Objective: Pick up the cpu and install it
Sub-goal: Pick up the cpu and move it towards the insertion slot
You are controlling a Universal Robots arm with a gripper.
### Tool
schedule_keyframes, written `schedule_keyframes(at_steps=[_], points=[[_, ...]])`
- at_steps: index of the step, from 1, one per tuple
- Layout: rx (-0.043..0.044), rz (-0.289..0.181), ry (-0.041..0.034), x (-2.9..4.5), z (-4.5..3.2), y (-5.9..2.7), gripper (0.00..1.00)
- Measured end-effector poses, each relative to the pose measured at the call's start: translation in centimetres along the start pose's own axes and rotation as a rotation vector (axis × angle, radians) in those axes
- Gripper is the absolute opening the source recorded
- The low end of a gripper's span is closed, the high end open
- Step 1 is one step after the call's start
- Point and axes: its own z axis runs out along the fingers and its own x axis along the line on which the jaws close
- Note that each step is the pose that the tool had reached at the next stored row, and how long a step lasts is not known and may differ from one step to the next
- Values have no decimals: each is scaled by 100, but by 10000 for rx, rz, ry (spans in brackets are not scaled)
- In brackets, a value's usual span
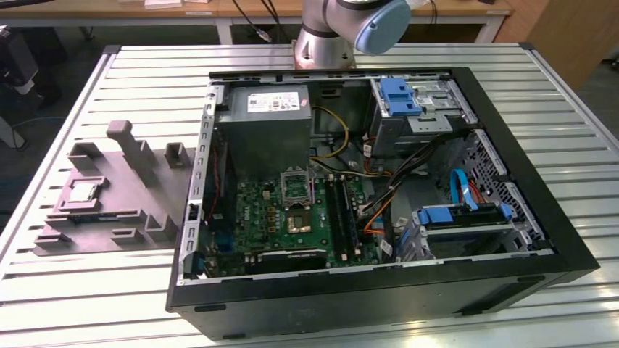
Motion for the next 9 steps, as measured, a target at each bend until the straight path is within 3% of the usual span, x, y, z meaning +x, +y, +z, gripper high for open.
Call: schedule_keyframes(at_steps=[6,9], points=[[-1,-24,1,0,1,0,59],[-6,-299,16,1,10,0,59]])
